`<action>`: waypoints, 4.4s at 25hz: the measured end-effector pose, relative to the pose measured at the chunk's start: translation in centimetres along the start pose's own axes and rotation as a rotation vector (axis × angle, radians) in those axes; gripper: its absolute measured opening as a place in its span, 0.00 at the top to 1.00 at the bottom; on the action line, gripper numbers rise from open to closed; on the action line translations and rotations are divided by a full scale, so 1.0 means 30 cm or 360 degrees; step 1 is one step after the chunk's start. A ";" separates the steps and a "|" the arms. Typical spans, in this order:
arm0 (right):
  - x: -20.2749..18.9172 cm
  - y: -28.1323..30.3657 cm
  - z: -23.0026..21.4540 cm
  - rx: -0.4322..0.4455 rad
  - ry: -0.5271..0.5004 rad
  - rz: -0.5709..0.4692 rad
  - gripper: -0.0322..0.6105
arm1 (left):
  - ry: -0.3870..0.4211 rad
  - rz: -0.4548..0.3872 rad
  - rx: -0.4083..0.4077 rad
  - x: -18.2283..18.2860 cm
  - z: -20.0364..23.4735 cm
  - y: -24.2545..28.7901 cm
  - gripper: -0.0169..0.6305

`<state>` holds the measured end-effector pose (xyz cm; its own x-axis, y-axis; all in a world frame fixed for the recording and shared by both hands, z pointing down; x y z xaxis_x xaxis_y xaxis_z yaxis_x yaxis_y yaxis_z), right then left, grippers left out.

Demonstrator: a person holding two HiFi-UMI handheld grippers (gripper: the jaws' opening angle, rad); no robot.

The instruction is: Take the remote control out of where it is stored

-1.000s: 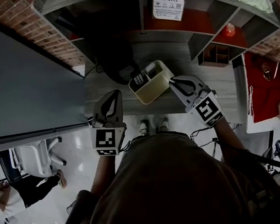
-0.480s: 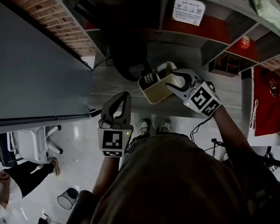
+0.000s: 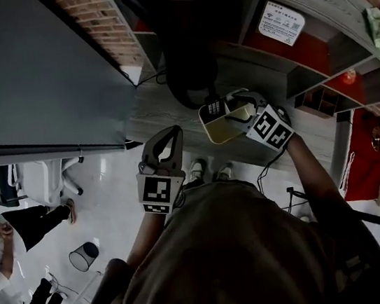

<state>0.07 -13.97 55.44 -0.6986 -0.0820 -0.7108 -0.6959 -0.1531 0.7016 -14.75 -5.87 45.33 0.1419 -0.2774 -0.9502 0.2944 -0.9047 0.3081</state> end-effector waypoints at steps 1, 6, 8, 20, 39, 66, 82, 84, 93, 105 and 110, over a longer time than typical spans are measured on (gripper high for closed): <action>-0.001 0.013 -0.006 0.0008 -0.0001 0.0018 0.55 | -0.0006 0.0003 0.0010 -0.001 0.008 0.000 0.96; -0.006 0.095 -0.023 0.0118 -0.0057 0.0061 0.54 | -0.0007 0.0022 0.0043 -0.007 0.045 0.003 0.96; -0.016 0.124 -0.030 0.0169 -0.0088 0.0107 0.54 | -0.0014 0.0026 0.0062 -0.008 0.059 0.003 0.96; -0.052 0.249 -0.066 0.0276 -0.0182 0.0285 0.54 | -0.0015 0.0065 0.0124 -0.031 0.093 -0.005 0.96; -0.109 0.372 -0.060 0.0368 -0.0261 0.0429 0.54 | -0.0014 0.0100 0.0151 -0.056 0.120 -0.003 0.96; -0.137 0.391 0.057 0.0669 -0.0473 0.0615 0.70 | -0.0042 0.0116 0.0193 -0.091 0.133 -0.026 0.96; -0.140 0.387 0.049 0.0610 -0.0345 0.0628 0.77 | -0.0042 0.0111 0.0191 -0.098 0.120 -0.028 0.96; -0.141 0.384 0.048 0.0596 -0.0331 0.0620 0.77 | -0.0039 0.0110 0.0187 -0.097 0.115 -0.029 0.96; -0.129 0.355 0.049 0.0502 -0.0267 0.0543 0.77 | -0.0019 0.0100 0.0167 -0.093 0.106 -0.032 0.96; -0.011 0.198 0.019 0.0255 -0.0153 0.0227 0.77 | 0.0057 0.0059 0.0098 -0.048 0.094 -0.011 0.96; 0.021 0.103 0.006 0.0098 -0.0121 0.0095 0.77 | 0.0103 0.0022 0.0050 -0.011 0.076 0.015 0.96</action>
<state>-2.57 -14.33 57.16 -0.7479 -0.0141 -0.6636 -0.6601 -0.0893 0.7458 -16.83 -6.92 45.68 0.2067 -0.2697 -0.9405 0.2624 -0.9108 0.3188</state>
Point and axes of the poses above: the fingertips, and each gripper's own axes: y forward along the fingers, z to its left, x out of its top, the point moved 2 cm from there along -y, backward along the fingers, and after that the axes turned 5 degrees about x, right-handed, at the moved point
